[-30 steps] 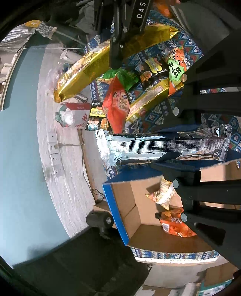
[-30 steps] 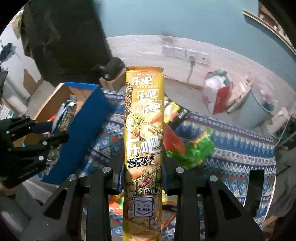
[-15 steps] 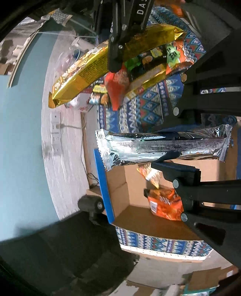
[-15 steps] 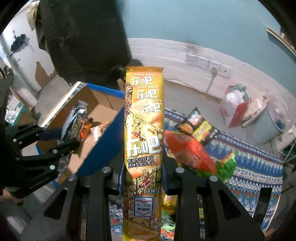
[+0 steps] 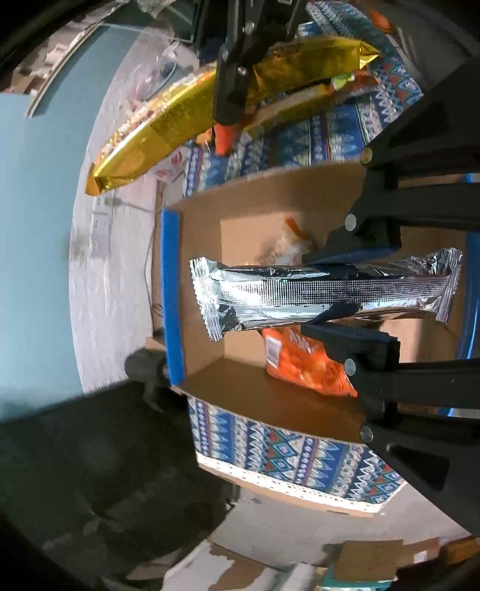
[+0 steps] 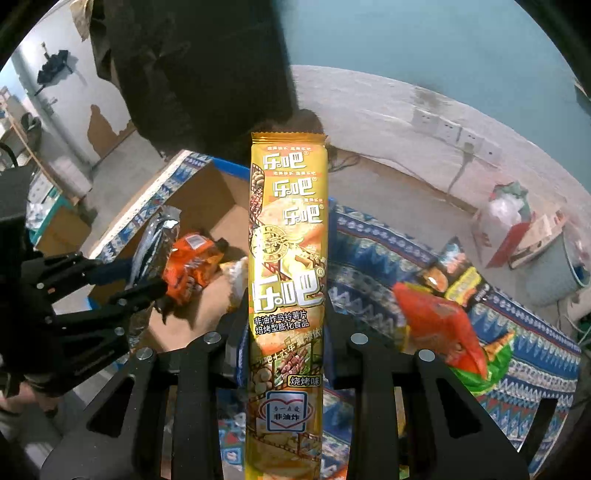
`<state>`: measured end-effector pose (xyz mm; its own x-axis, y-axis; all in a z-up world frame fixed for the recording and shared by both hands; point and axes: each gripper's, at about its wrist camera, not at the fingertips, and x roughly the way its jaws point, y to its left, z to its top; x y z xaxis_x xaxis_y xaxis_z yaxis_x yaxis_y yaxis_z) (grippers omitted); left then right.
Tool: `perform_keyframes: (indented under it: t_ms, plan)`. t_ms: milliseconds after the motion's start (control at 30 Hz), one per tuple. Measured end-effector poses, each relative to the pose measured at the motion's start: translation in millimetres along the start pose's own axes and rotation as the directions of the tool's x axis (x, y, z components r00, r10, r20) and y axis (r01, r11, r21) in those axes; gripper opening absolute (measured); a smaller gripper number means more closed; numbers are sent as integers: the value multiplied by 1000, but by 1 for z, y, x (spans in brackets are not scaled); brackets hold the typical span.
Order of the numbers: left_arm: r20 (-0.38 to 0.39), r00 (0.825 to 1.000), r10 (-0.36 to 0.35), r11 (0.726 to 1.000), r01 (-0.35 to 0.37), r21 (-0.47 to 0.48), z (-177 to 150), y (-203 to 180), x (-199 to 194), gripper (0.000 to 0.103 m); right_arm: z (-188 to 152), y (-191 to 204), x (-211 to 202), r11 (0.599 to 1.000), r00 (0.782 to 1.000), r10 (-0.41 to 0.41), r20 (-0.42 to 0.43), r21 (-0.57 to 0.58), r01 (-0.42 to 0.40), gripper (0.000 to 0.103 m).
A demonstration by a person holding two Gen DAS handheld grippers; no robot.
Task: Organize snacks
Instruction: 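Lift both held snacks and carry them over the cardboard box, then open both tools to drop the snacks into the box and withdraw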
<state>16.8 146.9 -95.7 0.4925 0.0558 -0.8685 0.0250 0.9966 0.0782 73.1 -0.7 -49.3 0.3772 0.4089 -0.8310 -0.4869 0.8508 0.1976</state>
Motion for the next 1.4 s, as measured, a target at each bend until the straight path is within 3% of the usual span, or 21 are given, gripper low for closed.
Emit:
perform_keyframes:
  t_ms: [533, 600, 667, 833, 1200, 1400]
  plan:
    - [-79, 997, 21, 995, -29, -95, -7, 41, 20, 31, 24, 56, 41, 996, 994, 90, -59, -16, -91, 29]
    - [-86, 996, 35, 994, -43, -100, -8, 43, 21, 36, 26, 62, 46, 995, 993, 95, -66, -20, -96, 29]
    - [-83, 995, 56, 993, -65, -102, -8, 46, 19, 50, 28, 66, 51, 994, 992, 103, -75, -19, -105, 29]
    - [-71, 994, 82, 989, -90, -117, -8, 56, 12, 59, 33, 77, 63, 992, 988, 124, -93, -5, -125, 29]
    - [-66, 993, 98, 982, -108, -153, -9, 74, 7, 60, 43, 94, 96, 986, 975, 167, -144, 38, -163, 30]
    - [-65, 994, 93, 982, -103, -160, -9, 75, 7, 60, 46, 96, 99, 988, 976, 155, -153, 38, -151, 36]
